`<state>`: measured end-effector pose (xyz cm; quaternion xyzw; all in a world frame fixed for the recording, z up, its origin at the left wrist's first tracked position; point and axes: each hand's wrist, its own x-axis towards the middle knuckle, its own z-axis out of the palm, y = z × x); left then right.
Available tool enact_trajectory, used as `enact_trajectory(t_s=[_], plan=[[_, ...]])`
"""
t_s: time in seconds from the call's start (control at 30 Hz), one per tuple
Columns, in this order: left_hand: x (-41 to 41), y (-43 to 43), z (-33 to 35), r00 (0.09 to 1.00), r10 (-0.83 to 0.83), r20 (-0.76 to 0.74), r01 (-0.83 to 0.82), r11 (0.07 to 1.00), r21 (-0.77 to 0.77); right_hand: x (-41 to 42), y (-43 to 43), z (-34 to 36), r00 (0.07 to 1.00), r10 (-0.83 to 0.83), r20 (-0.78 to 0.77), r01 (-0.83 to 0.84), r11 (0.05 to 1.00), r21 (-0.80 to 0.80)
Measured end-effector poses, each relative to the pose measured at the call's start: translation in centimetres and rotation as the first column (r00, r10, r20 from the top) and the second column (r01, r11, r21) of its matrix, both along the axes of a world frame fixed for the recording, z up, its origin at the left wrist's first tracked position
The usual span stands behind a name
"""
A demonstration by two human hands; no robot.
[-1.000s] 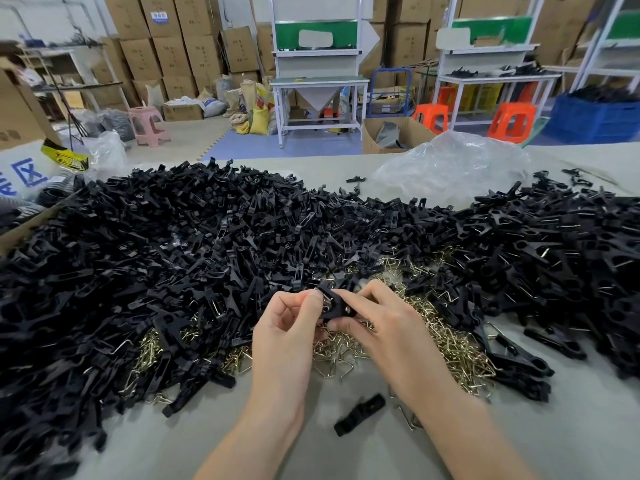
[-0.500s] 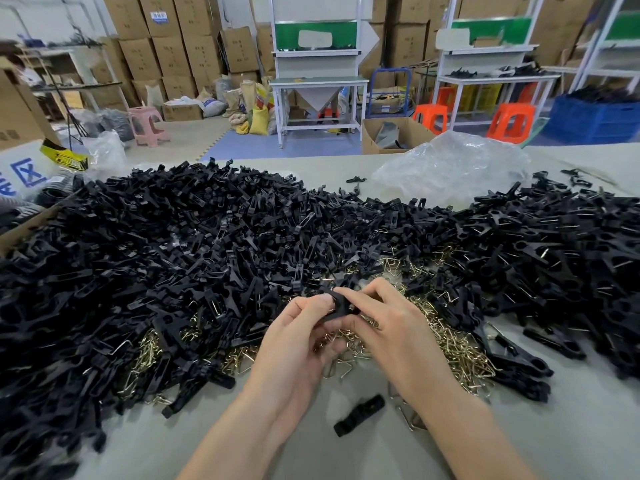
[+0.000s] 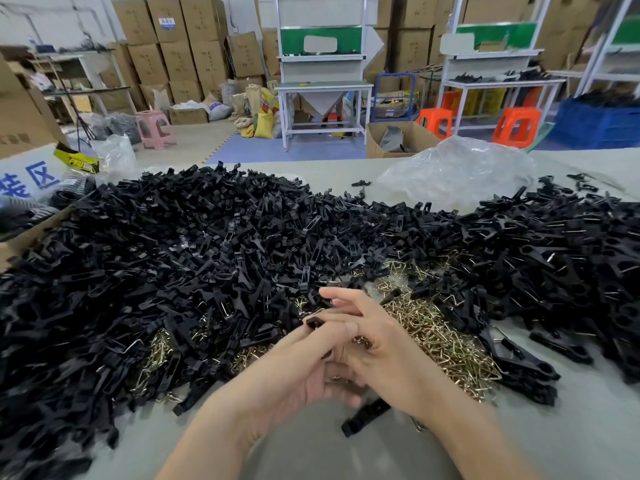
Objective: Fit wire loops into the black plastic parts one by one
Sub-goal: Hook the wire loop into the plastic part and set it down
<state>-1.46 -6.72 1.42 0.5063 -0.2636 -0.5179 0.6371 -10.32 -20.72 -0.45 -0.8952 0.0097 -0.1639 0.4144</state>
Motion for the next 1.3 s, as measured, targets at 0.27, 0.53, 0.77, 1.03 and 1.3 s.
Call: enact_trajectory(t_s=[0.27, 0.53, 0.77, 1.03, 1.3], plan=[[0.4, -0.6, -0.5, 0.981, 0.137, 0.136, -0.13, 0.99, -0.062, -0.2, -0.1, 0.4, 0.999, 0.047, -0.001, -0.047, 0.998, 0.05], [0.2, -1.2, -0.8, 0.971, 0.225, 0.079, -0.216, 0.971, -0.104, -0.2, 0.2, 0.4, 0.998, 0.055, -0.016, -0.049, 0.961, 0.271], [0.5, -1.1, -1.3, 0.982, 0.163, 0.095, -0.154, 0.983, -0.099, -0.3, -0.1, 0.6, 0.998, 0.042, 0.037, -0.048, 0.982, 0.184], [0.7, -1.1, -1.5, 0.997, 0.077, -0.001, -0.076, 0.986, -0.147, -0.2, -1.2, 1.0, 0.97, -0.165, 0.177, 0.149, 0.984, 0.096], [0.0, -1.2, -1.3, 0.935, 0.341, 0.094, -0.329, 0.936, -0.125, 0.1, -11.6, 8.7, 0.823, -0.562, 0.086, 0.007, 0.16, 0.987]])
